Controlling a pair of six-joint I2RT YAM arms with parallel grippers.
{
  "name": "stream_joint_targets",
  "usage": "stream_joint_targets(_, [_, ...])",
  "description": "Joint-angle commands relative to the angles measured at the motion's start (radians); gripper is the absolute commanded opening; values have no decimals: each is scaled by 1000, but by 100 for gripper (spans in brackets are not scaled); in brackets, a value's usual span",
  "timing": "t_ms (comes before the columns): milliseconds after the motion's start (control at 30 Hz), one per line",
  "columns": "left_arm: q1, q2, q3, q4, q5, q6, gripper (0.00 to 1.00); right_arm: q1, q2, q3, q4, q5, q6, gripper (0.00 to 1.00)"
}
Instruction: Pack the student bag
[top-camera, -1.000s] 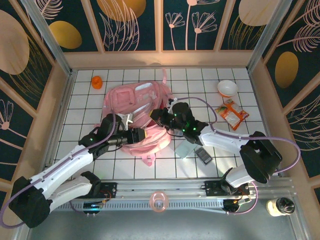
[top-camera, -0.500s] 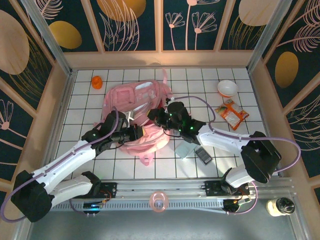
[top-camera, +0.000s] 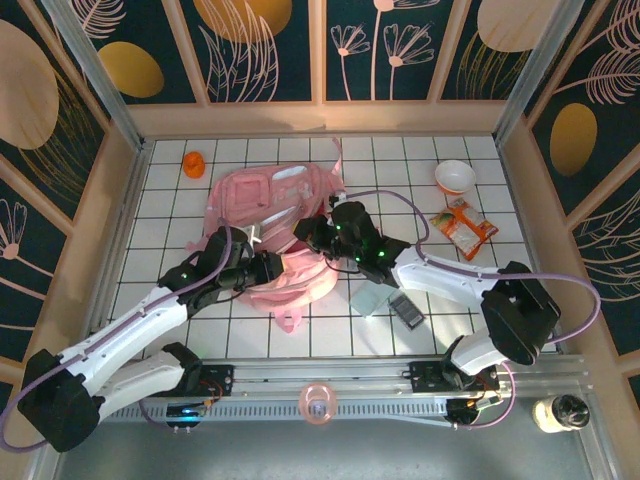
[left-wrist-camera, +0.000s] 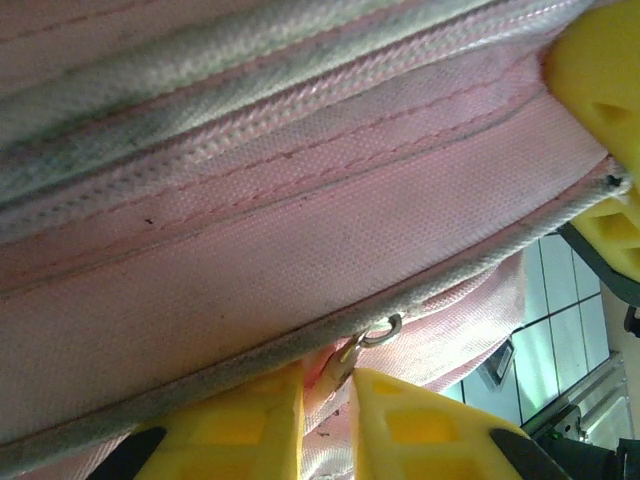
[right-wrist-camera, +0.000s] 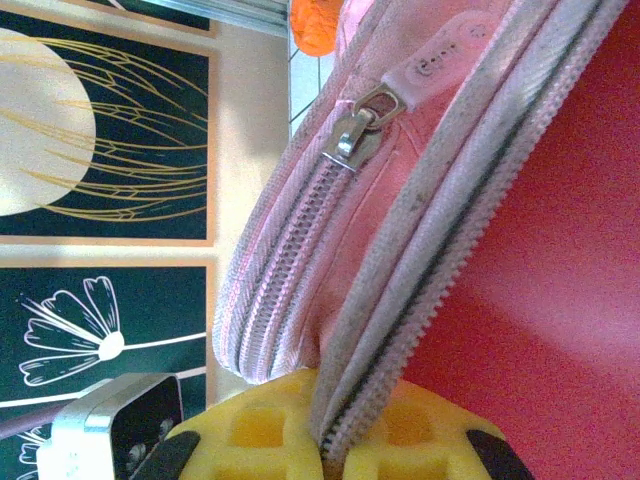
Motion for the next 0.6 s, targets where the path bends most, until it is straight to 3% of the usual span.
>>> stream_joint_targets(0, [9,16,-5,6,-38,-31,21,18,-12,72,58,18,-39,0])
stream_joint_targets(233, [9,35,12,-27,-87,-21,23,52,-17,105,-1,71,-57,0])
stream_joint_targets(467, [9,20,17,-100,-203,-12,1,35,-30,101,-45,59,-79,0])
stream_joint_targets(567, [9,-12,13,-137,-237,-6,0,7,-48,80,-58,45,-87,0])
